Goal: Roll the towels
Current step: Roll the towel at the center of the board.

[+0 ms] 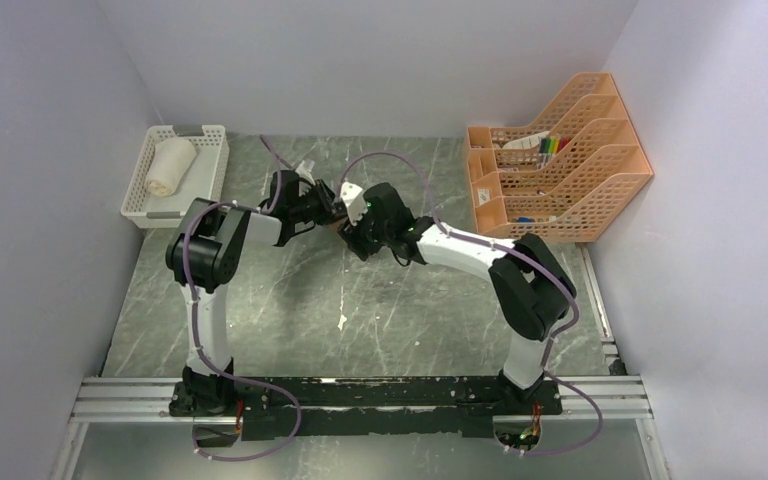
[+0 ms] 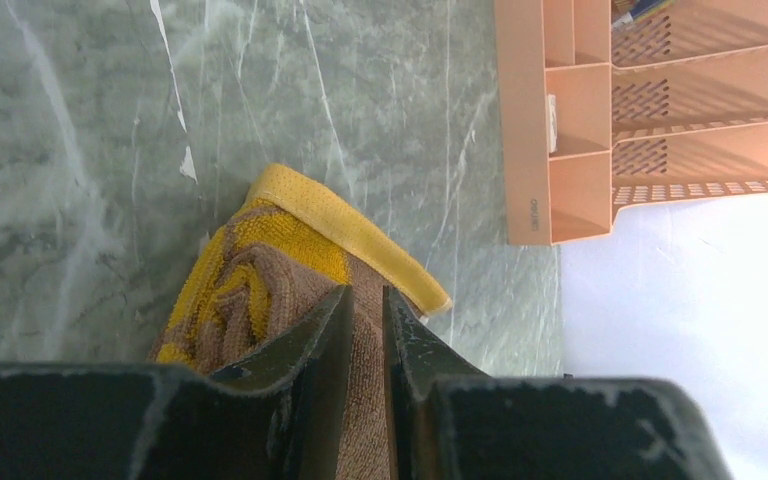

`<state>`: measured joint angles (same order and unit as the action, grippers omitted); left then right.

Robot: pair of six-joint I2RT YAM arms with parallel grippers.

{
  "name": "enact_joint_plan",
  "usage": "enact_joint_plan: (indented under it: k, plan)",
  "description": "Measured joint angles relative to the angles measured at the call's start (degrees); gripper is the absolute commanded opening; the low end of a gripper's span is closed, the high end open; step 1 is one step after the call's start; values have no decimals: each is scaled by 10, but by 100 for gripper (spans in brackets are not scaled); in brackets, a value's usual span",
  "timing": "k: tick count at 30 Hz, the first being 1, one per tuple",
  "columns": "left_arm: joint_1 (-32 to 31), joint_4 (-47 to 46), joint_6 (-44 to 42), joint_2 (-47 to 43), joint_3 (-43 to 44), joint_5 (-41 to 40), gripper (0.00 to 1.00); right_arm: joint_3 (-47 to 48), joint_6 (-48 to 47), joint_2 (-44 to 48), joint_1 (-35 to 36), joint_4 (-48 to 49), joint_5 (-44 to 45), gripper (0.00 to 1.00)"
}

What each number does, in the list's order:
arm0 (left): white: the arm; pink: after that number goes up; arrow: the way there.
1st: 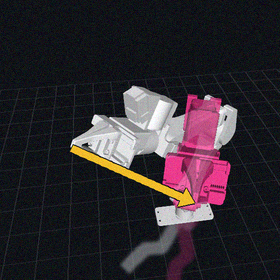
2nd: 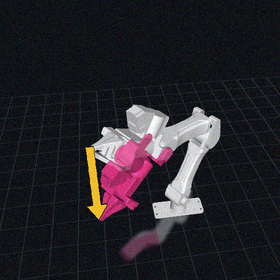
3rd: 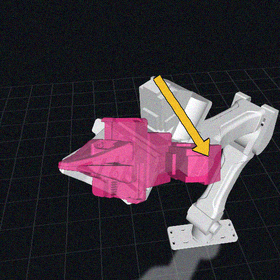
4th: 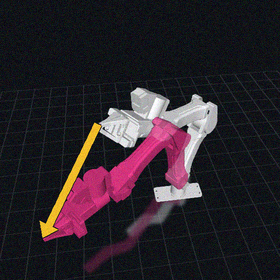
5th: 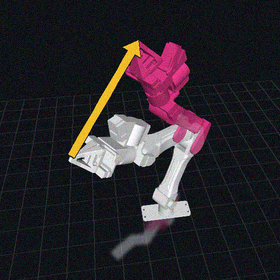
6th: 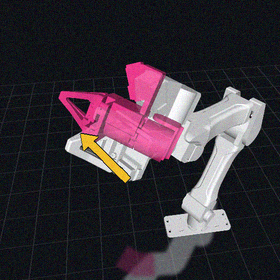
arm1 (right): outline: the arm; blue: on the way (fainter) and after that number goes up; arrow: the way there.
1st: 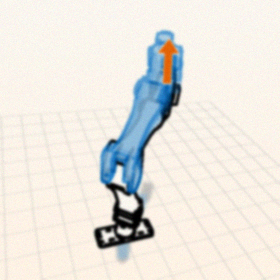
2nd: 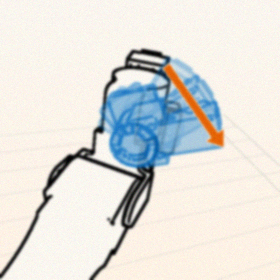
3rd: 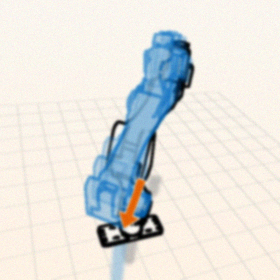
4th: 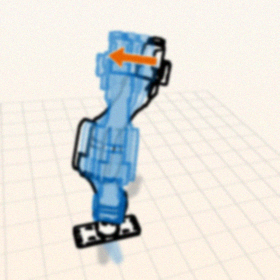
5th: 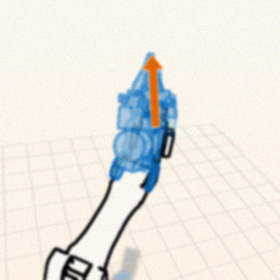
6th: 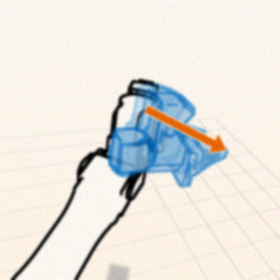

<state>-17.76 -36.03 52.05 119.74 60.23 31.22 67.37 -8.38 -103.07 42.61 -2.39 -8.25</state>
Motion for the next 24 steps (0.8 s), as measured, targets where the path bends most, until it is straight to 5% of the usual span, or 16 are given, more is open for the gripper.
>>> enact_joint_plan:
  k: [24]
  plan:
    - [-1, 55, -26, 18, 50, -17, 29, 37, -98, -85, 57, 72, 193, 60]
